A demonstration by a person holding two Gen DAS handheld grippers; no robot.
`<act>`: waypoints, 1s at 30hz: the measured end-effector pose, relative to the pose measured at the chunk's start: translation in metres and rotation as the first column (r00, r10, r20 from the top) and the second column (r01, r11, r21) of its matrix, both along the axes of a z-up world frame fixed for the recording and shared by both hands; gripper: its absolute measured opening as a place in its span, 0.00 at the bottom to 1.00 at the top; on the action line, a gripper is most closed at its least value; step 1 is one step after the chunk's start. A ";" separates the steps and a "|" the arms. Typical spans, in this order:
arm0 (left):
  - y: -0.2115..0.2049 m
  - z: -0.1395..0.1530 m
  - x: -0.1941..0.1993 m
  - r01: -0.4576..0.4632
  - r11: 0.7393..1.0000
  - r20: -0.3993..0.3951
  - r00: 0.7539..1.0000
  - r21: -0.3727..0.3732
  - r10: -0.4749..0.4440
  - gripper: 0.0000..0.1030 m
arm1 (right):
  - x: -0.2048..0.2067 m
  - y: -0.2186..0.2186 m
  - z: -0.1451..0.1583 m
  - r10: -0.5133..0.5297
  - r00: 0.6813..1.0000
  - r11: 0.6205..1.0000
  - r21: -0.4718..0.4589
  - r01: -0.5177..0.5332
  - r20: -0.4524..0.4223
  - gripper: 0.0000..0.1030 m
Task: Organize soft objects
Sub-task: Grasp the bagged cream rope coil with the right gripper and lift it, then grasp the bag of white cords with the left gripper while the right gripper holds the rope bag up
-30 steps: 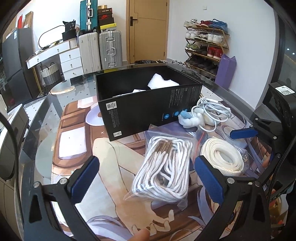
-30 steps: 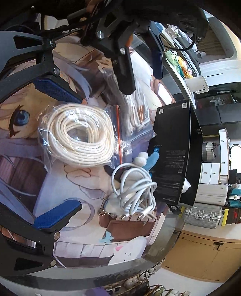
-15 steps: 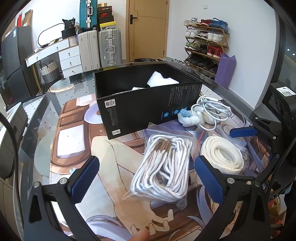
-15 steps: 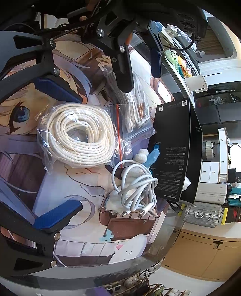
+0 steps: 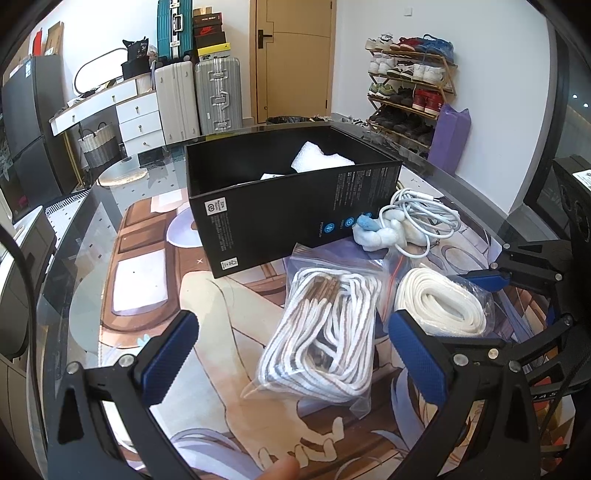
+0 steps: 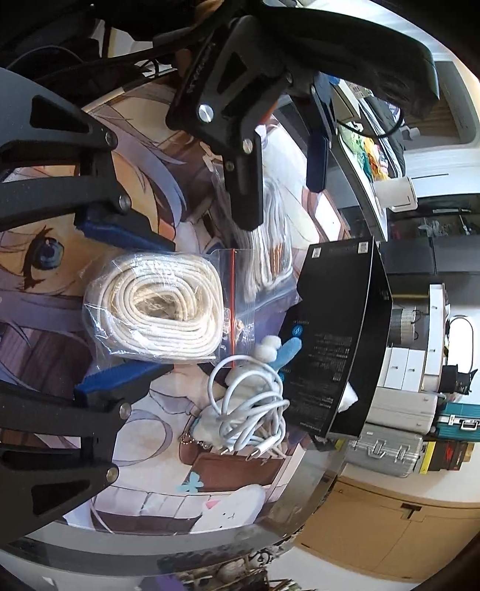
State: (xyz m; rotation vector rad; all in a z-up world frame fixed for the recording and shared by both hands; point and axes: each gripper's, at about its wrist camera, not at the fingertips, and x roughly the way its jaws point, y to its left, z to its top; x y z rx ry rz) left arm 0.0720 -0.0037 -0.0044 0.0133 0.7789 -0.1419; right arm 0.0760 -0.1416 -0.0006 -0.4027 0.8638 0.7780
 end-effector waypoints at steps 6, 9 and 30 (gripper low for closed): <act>0.002 0.001 0.000 0.007 1.000 -0.006 1.000 -0.017 -0.007 1.00 | -0.006 0.001 0.003 0.026 0.999 1.000 -0.016 -0.026 0.027 0.44; 0.003 0.002 0.000 0.003 1.000 -0.001 1.000 -0.024 -0.003 1.00 | -0.006 -0.003 0.009 0.023 0.999 1.000 0.004 -0.023 0.038 0.42; -0.008 -0.004 0.009 0.009 0.999 -0.058 0.998 0.034 -0.007 0.98 | -0.018 -0.029 0.059 0.017 0.993 0.981 0.189 -0.039 0.119 0.42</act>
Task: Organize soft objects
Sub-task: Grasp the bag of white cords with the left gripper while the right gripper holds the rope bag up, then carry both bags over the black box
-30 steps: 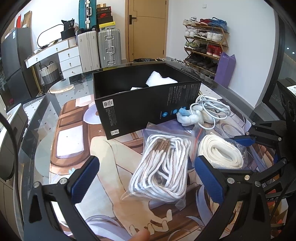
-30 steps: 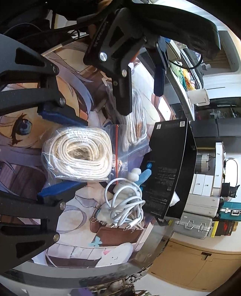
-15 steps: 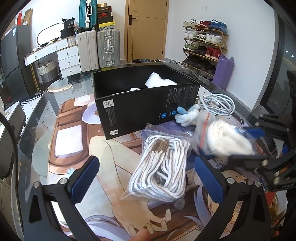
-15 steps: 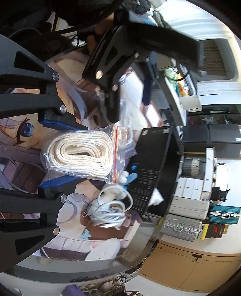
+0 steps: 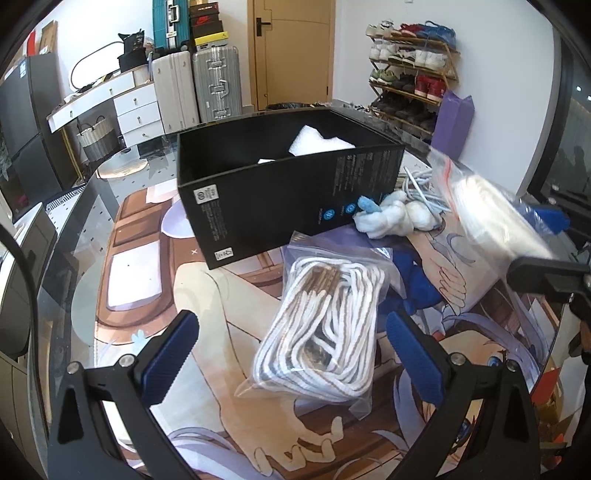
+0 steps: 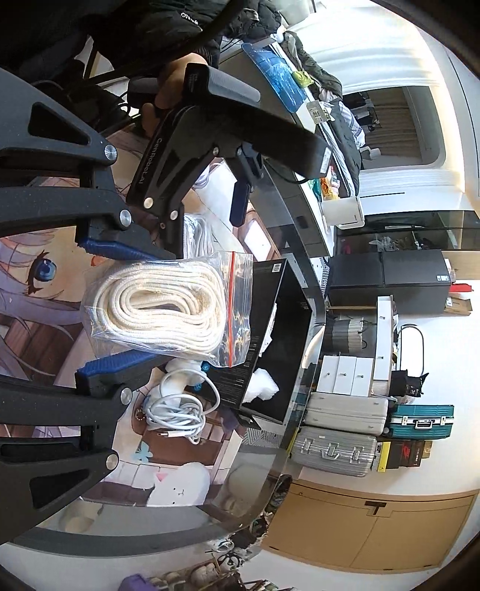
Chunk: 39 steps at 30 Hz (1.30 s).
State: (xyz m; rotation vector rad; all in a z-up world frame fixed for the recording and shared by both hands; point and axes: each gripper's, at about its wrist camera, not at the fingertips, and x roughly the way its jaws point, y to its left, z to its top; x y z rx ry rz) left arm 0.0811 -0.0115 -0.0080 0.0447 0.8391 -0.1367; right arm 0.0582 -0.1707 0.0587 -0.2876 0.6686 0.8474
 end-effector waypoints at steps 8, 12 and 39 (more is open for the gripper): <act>-0.012 -0.003 0.002 0.042 0.998 -0.026 0.999 0.042 -0.040 0.75 | 0.001 -0.005 0.002 -0.004 1.000 1.000 0.010 0.004 0.003 0.42; -0.014 -0.004 0.001 0.059 0.997 -0.030 0.998 0.044 -0.058 0.54 | 0.001 -0.007 0.003 -0.008 1.000 1.000 0.016 0.008 0.006 0.42; 0.004 0.043 -0.028 0.042 0.996 0.149 0.988 -0.074 -0.030 0.41 | 0.020 -0.023 0.027 -0.132 0.990 0.987 0.099 0.128 0.038 0.42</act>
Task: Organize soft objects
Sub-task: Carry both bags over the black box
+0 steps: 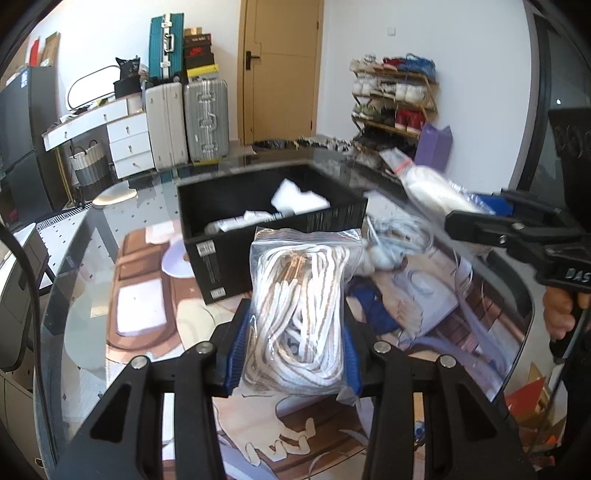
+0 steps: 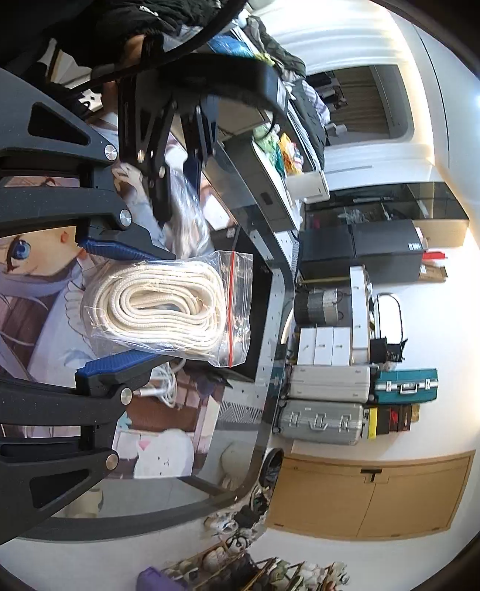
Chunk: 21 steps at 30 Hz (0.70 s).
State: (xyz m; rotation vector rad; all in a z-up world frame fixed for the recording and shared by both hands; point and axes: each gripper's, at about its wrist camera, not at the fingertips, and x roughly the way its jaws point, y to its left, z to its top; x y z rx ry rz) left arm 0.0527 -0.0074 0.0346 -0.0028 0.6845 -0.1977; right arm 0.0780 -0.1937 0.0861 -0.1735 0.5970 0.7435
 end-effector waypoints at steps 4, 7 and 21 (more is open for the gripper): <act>0.008 0.013 -0.001 -0.030 0.999 0.024 0.999 -0.032 0.031 0.41 | 0.008 -0.001 0.005 -0.022 1.000 1.000 0.005 0.022 -0.001 0.42; 0.010 0.017 0.000 -0.049 0.998 0.030 0.998 -0.036 0.051 0.41 | 0.014 0.000 0.007 -0.032 0.999 0.999 -0.009 0.032 -0.011 0.42; 0.020 0.026 0.044 -0.135 0.989 -0.004 0.991 -0.056 0.135 0.41 | 0.043 0.021 0.012 -0.032 0.998 0.998 -0.063 0.029 -0.060 0.42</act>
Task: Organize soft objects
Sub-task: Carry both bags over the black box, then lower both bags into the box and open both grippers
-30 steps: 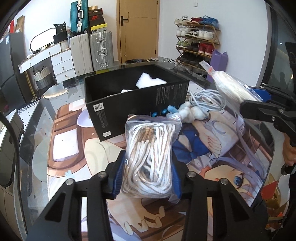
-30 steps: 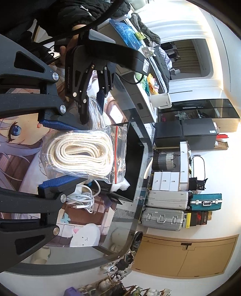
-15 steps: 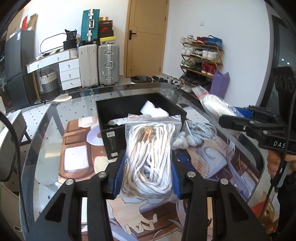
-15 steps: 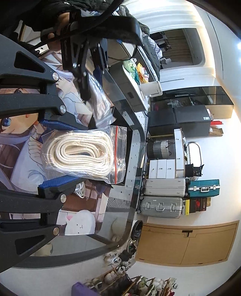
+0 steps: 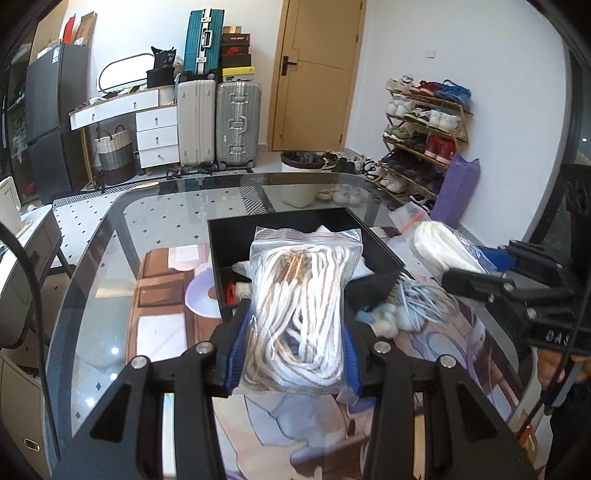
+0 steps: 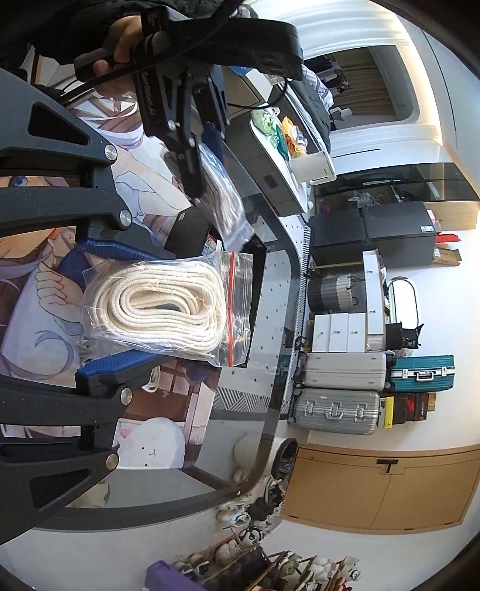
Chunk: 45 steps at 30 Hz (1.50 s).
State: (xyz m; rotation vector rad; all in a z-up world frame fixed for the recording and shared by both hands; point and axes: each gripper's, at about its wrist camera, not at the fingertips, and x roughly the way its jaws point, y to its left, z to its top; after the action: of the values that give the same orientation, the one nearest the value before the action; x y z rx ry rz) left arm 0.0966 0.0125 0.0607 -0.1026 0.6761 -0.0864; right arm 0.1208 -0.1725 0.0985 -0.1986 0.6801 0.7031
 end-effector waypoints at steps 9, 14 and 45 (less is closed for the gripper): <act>-0.001 -0.005 0.041 -0.052 0.997 -0.051 0.997 0.052 0.054 0.41 | 0.026 0.024 0.000 0.011 1.000 1.000 -0.022 -0.011 -0.022 0.42; -0.004 -0.006 0.055 -0.066 0.996 -0.057 0.996 0.054 0.069 0.41 | 0.045 0.036 -0.002 -0.001 0.999 1.000 -0.022 0.000 -0.043 0.42; -0.001 -0.030 0.093 -0.056 0.995 -0.101 0.993 0.079 0.064 0.42 | 0.106 0.088 -0.045 0.052 0.990 0.986 -0.153 -0.072 -0.131 0.42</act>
State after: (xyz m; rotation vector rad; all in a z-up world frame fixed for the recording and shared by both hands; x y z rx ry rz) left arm 0.1894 0.0113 0.0306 -0.0546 0.7785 0.0023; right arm 0.2266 -0.0846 0.0536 -0.3236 0.8550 0.7264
